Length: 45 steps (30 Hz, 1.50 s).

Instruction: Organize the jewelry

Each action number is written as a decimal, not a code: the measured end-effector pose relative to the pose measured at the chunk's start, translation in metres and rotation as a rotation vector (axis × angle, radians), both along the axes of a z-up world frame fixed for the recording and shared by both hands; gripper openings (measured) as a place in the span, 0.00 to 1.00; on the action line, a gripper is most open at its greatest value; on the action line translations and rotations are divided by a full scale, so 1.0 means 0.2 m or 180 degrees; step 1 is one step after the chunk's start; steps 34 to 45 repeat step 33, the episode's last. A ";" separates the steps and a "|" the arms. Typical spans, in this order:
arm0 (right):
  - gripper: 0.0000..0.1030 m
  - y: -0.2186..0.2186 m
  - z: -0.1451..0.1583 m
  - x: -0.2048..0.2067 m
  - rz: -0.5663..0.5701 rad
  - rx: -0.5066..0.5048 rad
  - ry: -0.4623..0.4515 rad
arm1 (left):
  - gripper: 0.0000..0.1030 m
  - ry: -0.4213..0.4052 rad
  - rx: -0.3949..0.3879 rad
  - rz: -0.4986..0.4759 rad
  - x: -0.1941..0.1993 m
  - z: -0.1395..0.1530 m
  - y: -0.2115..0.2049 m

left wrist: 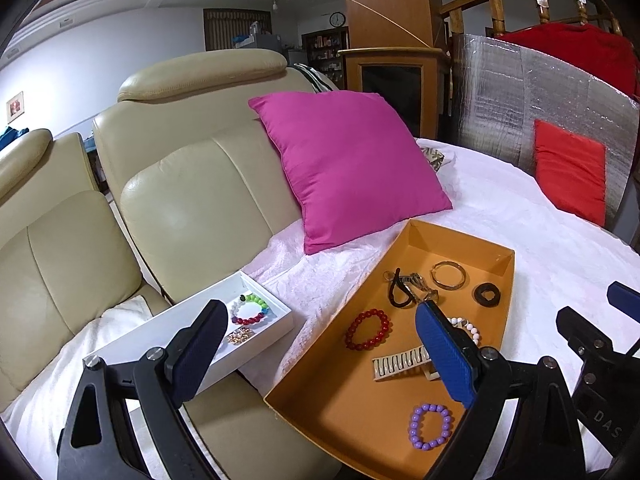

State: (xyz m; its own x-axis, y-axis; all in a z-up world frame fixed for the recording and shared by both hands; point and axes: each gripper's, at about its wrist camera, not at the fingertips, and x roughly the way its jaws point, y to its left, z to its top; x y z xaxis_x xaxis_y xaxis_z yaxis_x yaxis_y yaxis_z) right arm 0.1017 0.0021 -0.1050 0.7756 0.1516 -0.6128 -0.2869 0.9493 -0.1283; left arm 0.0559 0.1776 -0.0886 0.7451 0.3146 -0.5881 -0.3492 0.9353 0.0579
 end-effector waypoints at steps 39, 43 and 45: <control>0.70 0.00 -0.07 0.12 -0.0049 0.0010 0.0134 | 0.92 0.0001 0.0185 -0.0176 0.04 -0.01 -0.10; 0.70 0.00 -0.07 0.12 -0.0049 0.0010 0.0134 | 0.92 0.0001 0.0185 -0.0176 0.04 -0.01 -0.10; 0.70 0.00 -0.07 0.12 -0.0049 0.0010 0.0134 | 0.92 0.0001 0.0185 -0.0176 0.04 -0.01 -0.10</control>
